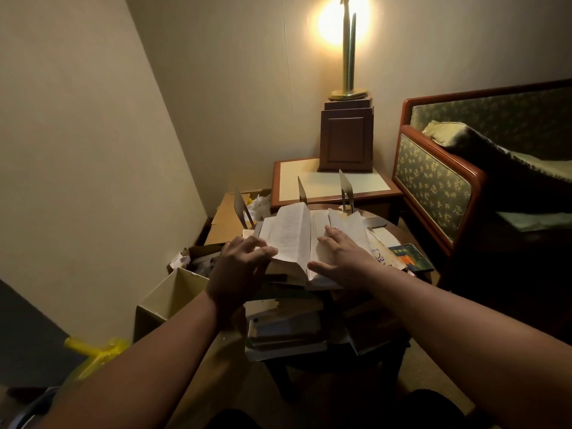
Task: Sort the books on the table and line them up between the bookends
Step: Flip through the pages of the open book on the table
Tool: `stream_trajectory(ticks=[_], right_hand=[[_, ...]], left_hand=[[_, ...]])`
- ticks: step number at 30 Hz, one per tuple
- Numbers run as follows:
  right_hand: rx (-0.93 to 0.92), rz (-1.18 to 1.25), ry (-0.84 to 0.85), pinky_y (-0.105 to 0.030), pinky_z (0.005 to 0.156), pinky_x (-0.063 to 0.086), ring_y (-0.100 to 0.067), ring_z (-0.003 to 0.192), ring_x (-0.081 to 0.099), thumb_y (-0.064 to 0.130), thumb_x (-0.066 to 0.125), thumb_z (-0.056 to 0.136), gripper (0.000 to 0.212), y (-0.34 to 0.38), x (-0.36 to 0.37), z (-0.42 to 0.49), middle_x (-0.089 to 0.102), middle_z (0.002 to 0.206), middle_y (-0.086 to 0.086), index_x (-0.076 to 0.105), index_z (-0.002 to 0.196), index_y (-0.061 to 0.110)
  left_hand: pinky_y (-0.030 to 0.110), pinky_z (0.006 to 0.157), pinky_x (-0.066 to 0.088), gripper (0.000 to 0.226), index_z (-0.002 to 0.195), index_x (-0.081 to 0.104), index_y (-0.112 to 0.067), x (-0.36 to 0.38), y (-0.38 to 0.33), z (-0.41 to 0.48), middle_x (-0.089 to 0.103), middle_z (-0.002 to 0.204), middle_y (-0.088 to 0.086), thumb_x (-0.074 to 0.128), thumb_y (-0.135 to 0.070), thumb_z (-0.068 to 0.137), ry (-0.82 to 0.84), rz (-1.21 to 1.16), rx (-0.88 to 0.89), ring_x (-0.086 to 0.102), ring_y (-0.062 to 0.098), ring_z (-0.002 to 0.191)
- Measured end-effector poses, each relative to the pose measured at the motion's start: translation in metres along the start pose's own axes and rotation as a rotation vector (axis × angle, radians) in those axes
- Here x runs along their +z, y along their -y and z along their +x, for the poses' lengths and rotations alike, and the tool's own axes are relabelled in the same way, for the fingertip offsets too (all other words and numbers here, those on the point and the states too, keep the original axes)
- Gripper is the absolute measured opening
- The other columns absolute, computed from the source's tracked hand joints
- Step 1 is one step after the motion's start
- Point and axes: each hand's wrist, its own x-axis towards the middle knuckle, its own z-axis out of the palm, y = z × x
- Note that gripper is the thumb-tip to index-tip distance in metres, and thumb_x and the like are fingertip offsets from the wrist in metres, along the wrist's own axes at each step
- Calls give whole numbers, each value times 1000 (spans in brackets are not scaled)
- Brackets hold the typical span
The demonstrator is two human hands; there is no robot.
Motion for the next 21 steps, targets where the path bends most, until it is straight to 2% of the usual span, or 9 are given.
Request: stream_trajectory(ticks=[5, 10, 13, 15, 18, 21], right_hand=[[-24, -18, 21, -44, 119, 10, -19, 151, -3, 63, 60, 85, 86, -3, -1, 3, -3, 165, 6, 23, 155, 29], [-37, 25, 66, -48, 117, 23, -23, 150, 8, 62, 67, 81, 82, -1, -9, 6, 5, 164, 9, 36, 150, 30], [-25, 40, 74, -47, 116, 26, -23, 146, 20, 61, 58, 88, 68, 8, -21, 9, 19, 161, 3, 47, 145, 25], [-33, 22, 53, -43, 113, 33, -21, 140, 30, 52, 54, 95, 52, 12, -26, 14, 33, 154, 1, 56, 137, 23], [-45, 0, -17, -39, 108, 40, -17, 129, 41, 36, 60, 95, 33, 9, -25, 21, 45, 143, 2, 65, 126, 25], [-41, -22, -57, -38, 106, 41, -18, 128, 40, 40, 62, 93, 32, 5, -20, 25, 46, 141, 3, 67, 122, 27]], left_hand=[[43, 70, 56, 30, 110, 72, -18, -3, 9, -28, 71, 104, 6, 66, -30, 83, 77, 119, 93, 66, 25, 93], [40, 76, 57, 30, 107, 73, -18, -2, 9, -35, 71, 104, 6, 71, -31, 80, 76, 165, 238, 68, 23, 94], [42, 83, 59, 36, 111, 66, -20, 1, 10, -27, 65, 118, 7, 78, -26, 77, 138, 111, 213, 63, 25, 109], [41, 86, 59, 43, 115, 60, -21, 2, 10, -19, 62, 128, 7, 79, -23, 77, 197, 66, 214, 61, 25, 117], [36, 83, 60, 64, 127, 51, -18, -1, 6, -9, 65, 124, 9, 83, -18, 72, 283, -39, 220, 66, 24, 109], [34, 86, 58, 73, 142, 43, -23, 0, 2, -7, 64, 127, 8, 78, -16, 79, 245, -35, 213, 65, 23, 110]])
